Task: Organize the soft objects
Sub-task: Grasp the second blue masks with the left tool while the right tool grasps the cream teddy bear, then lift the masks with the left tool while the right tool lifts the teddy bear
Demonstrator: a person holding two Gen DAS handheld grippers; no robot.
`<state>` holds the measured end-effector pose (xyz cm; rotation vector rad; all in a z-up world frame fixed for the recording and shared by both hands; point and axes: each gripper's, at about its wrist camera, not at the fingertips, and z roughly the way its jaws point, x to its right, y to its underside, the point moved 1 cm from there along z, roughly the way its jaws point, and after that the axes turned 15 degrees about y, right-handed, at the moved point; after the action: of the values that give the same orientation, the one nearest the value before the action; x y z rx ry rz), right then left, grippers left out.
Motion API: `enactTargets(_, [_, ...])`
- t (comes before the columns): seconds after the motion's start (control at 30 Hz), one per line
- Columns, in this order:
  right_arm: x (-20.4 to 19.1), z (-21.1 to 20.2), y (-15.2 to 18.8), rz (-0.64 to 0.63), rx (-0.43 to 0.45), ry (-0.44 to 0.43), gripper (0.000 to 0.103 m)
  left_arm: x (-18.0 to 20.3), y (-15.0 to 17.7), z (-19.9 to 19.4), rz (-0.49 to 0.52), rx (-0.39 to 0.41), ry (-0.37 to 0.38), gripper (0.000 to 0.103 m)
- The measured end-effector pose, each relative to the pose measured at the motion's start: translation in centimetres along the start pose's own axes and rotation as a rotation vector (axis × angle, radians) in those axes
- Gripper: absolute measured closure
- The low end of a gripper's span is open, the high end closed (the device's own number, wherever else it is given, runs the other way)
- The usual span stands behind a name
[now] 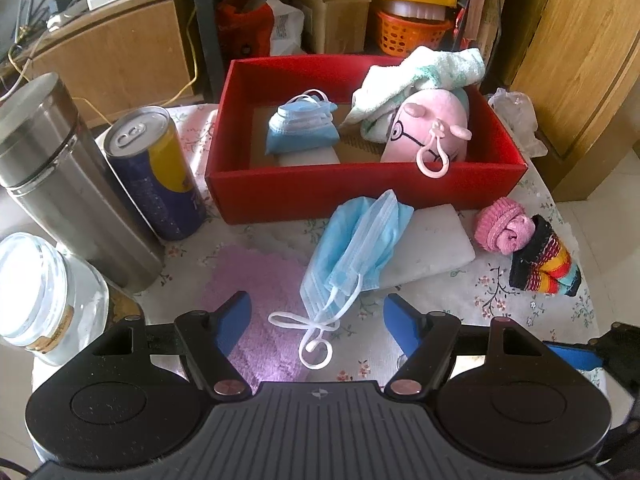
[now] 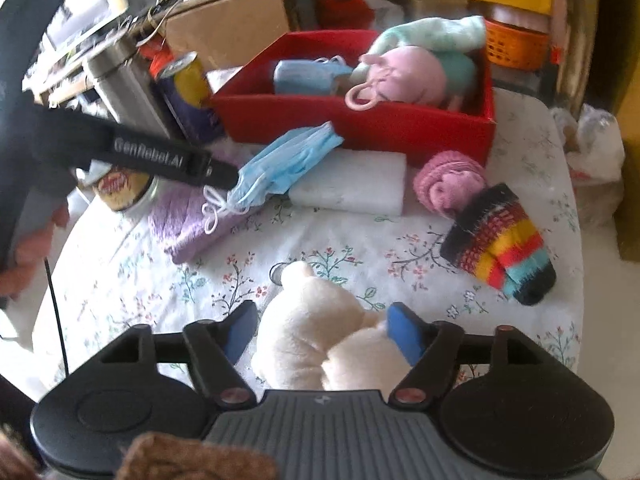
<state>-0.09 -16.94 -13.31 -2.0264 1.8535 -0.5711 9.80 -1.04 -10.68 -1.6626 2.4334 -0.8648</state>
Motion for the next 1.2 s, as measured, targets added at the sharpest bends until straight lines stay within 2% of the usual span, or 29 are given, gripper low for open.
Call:
enactTargets(0.23, [-0.9,1.4,0.5,-0.065,-0.023,0.045,0.052,0.1,-0.8,1.4,-0.025,-0.018,0.018,0.031])
enactTargets(0.7, [-0.4,1.8,0.6,-0.031,-0.061,0.027,0.049,1.5,-3.0,6.6,-0.014,-0.055,0.010,0.031])
enactTargets(0.73, [-0.4,1.8,0.7,-0.031,-0.064,0.028,0.047,1.5,-3.1,7.0,-0.009,-0.057,0.005,0.033])
enactTargets(0.8, [-0.5,1.8,0.8,-0.028,-0.063,0.027,0.047,1.6,-3.2,7.5,-0.014,-0.064,0.011,0.044])
enactTargets(0.83, [-0.5,1.8,0.8,-0.027,-0.064,0.026,0.047,1.5,-3.3,7.6,-0.027,-0.068,0.020,0.046])
enactTargets(0.9, [-0.5,1.7,0.7,-0.017,-0.065,0.025,0.049,1.5,-3.4,7.7,-0.048,-0.070,0.028,0.058])
enactTargets(1.0, [0.2,1.6,0.6,0.032,-0.077,0.009,0.054,1.2,-3.6,7.1,-0.071,-0.066,0.051,0.068])
enactTargets(1.1, [1.0,1.4,0.6,0.088,-0.088,-0.010,0.061,0.7,-3.4,6.1,-0.119,-0.062,0.105,0.074])
enactTargets(1.2, [1.2,1.2,0.5,0.123,-0.089,-0.014,0.067,0.4,-3.1,5.1,-0.148,-0.063,0.124,0.077])
